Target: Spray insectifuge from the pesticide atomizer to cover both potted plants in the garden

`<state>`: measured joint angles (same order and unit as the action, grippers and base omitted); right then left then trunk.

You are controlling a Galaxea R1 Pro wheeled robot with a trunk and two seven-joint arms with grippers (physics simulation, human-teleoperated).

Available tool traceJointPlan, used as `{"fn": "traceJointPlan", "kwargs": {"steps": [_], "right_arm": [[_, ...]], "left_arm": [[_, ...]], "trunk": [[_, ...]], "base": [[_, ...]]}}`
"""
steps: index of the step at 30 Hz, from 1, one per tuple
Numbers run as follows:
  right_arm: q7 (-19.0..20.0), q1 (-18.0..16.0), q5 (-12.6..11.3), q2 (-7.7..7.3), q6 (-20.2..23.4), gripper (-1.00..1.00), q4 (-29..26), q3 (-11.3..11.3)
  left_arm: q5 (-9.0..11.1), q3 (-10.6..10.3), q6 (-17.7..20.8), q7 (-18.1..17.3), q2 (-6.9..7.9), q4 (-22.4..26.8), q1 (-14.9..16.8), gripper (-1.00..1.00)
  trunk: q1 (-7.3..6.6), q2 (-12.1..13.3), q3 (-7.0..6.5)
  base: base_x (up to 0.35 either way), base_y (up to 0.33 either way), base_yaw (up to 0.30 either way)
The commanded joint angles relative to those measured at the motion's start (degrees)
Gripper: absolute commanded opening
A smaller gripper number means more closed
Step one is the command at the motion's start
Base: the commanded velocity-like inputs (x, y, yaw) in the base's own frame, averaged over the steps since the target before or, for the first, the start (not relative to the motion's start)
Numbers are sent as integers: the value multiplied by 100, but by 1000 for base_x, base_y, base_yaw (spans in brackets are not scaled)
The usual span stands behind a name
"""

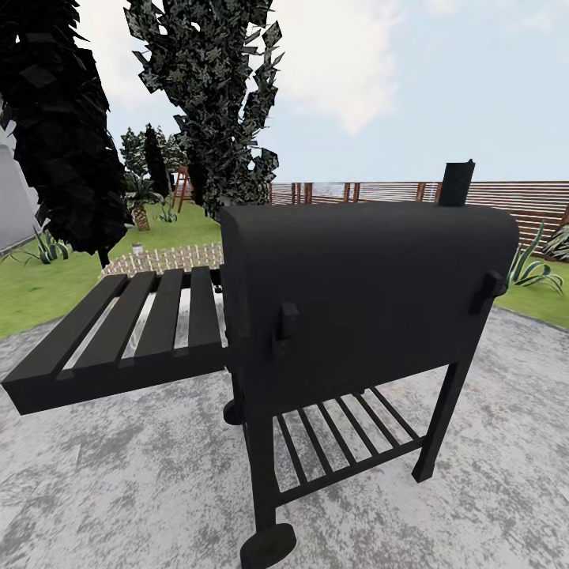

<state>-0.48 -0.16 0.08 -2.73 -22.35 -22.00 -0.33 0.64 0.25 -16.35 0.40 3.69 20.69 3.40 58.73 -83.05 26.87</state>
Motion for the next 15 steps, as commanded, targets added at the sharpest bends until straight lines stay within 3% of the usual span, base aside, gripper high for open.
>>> {"fn": "traceJointPlan", "kwargs": {"steps": [1, 15], "right_arm": [[-5, -2, 1, 0, -14, 100, 1, -3], [-11, -2, -4, 0, -15, 100, -6, -7]], "left_arm": [[6, -2, -21, 4, 0, -4, 3, 100], [6, -2, -19, 4, 1, -6, -2, 100]], "trunk": [[0, -3, 6], [0, -3, 6]], "base": [[0, 0, 0], [0, 0, -22]]}}
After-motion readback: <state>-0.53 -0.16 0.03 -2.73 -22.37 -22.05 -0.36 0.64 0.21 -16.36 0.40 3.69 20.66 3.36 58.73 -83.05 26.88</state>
